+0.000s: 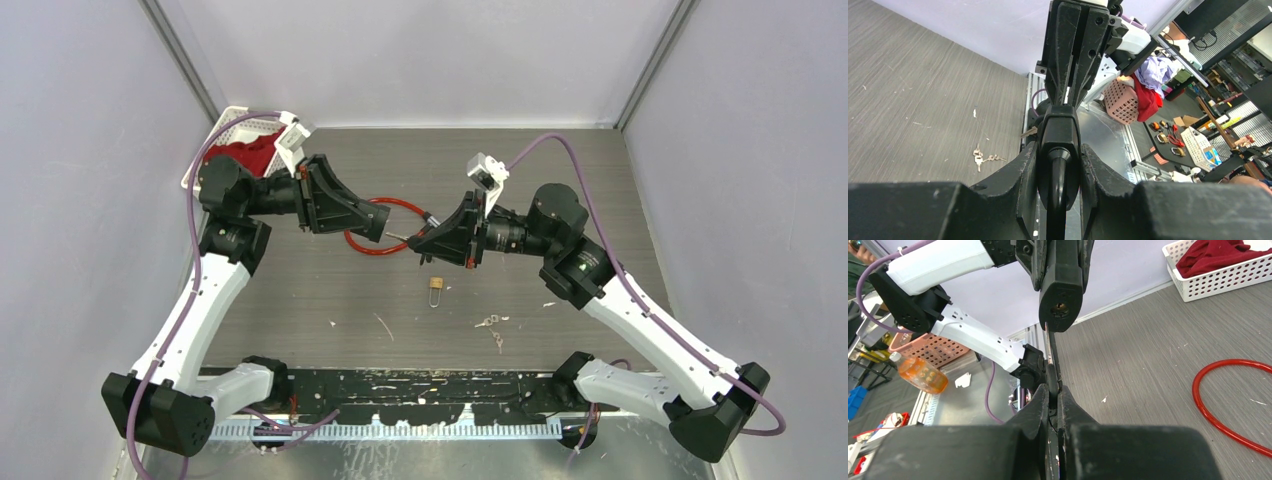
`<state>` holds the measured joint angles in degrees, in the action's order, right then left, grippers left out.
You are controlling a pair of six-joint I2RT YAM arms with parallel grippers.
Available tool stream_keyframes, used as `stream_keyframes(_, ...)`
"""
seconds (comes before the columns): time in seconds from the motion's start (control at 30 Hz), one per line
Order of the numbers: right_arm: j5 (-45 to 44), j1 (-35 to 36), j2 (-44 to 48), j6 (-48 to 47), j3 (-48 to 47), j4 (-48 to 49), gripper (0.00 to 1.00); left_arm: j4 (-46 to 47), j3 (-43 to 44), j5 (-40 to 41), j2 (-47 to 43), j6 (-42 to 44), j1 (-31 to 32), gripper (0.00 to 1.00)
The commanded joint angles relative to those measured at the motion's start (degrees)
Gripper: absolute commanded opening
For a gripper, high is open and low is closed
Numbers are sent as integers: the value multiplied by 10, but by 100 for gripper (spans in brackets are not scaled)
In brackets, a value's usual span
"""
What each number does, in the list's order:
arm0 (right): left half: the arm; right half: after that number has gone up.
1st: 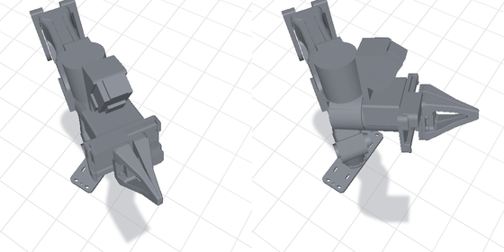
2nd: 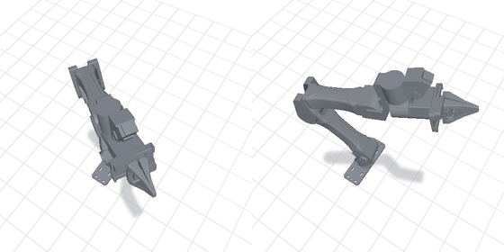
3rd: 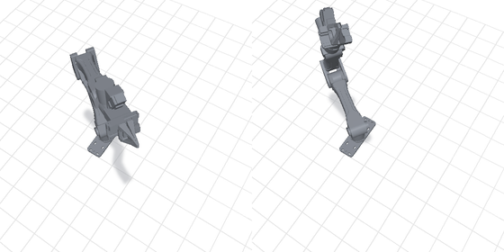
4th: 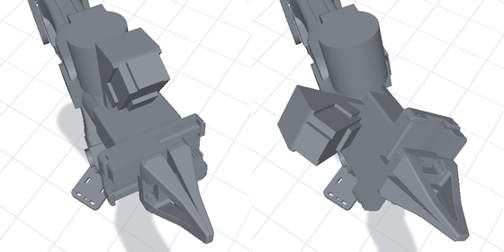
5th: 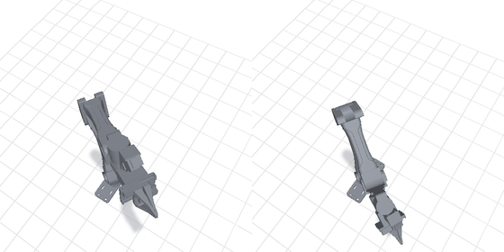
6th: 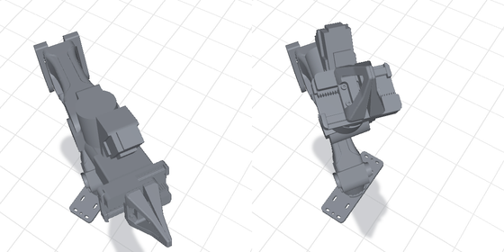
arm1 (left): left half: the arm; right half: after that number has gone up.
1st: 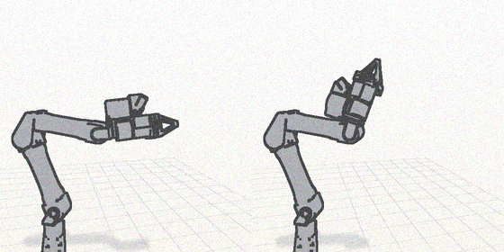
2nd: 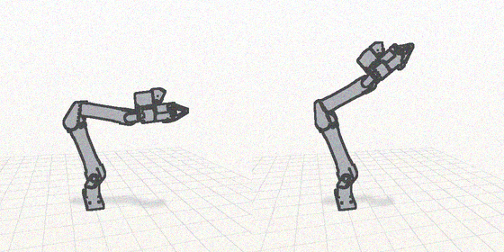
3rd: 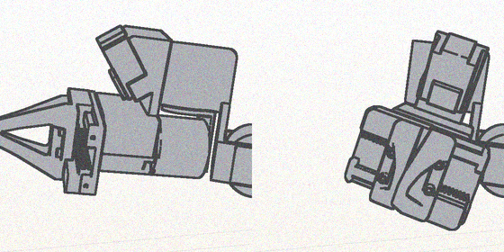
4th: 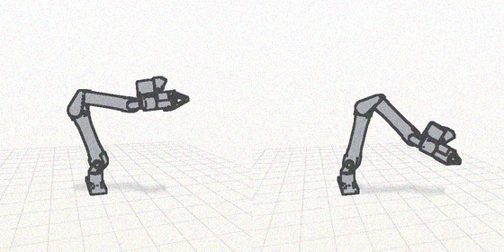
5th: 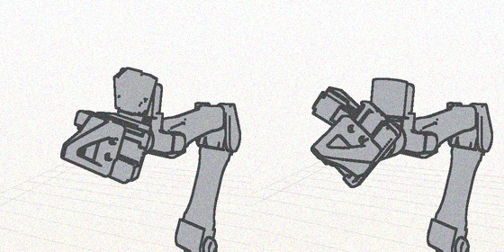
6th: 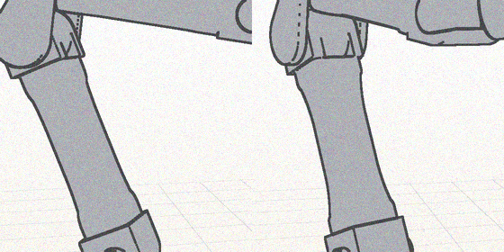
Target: Unlock with the key
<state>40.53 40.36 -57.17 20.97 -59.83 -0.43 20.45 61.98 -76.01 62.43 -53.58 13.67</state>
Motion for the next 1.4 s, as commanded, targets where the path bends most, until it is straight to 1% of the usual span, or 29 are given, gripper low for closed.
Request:
stream_keyframes(0.0, -6, -1, -1, 7, -30, 44, 1, 40, 11, 8, -9, 1, 4, 0)
stream_keyframes(0.67, -23, -2, -21, 13, -36, 59, 1, 38, 13, 7, -10, 2, 11, 0)
stream_keyframes(1.17, -4, -1, -42, 50, -37, 108, 1, 25, 13, 9, -7, 14, 11, 0)
stream_keyframes(1.37, 5, -1, -43, 50, -35, 110, 1, 15, 17, 15, -1, 22, 12, 0)
